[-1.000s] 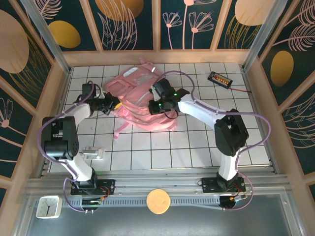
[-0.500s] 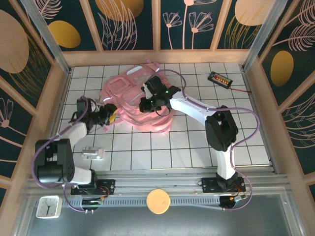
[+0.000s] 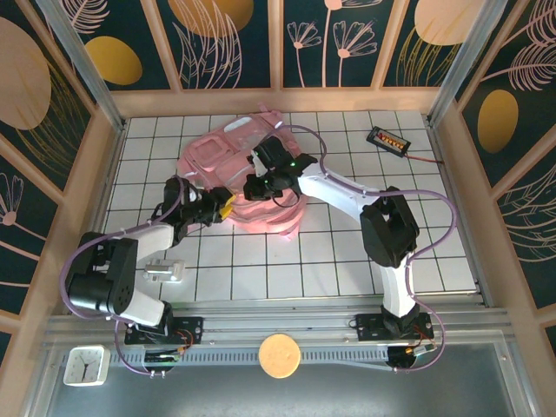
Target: Pack the student bag
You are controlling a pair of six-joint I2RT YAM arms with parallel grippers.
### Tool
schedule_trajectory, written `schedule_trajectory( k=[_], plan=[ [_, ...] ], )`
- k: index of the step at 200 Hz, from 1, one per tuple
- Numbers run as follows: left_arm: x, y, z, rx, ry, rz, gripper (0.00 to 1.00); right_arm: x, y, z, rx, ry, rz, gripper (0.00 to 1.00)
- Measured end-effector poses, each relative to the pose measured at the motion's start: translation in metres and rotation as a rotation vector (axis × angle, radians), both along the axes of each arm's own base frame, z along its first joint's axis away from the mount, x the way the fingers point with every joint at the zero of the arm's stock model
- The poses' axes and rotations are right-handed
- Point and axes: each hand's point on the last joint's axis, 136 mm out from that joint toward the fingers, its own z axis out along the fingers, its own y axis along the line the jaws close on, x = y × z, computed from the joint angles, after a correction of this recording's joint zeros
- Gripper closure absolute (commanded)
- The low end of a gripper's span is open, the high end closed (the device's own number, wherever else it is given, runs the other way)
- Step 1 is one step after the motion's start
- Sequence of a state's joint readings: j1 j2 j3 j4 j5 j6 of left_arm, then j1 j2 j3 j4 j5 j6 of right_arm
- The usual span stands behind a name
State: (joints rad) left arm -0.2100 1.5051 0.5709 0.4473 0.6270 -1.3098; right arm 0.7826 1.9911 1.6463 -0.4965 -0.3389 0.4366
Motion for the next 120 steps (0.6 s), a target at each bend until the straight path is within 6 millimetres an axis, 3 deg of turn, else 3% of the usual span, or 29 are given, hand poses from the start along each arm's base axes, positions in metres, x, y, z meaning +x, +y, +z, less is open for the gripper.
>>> schedule_trajectory(
  k=[12,23,82,120],
  plan=[
    [0.001,-0.003,-0.005,-0.003,0.014,0.004,0.78,0.000,0.000,-0.001,-0.002,0.004,-0.003,1.00],
    [0.001,-0.005,-0.008,-0.006,0.019,0.001,1.00,-0.001,-0.001,-0.003,-0.003,0.009,-0.006,1.00],
    [0.002,-0.002,-0.007,0.095,0.004,-0.043,1.00,0.000,-0.015,-0.011,-0.061,0.005,0.004,1.00],
    [0.001,0.018,-0.001,0.239,-0.043,-0.122,1.00,0.020,-0.056,-0.015,-0.124,-0.010,0.004,1.00]
  ],
)
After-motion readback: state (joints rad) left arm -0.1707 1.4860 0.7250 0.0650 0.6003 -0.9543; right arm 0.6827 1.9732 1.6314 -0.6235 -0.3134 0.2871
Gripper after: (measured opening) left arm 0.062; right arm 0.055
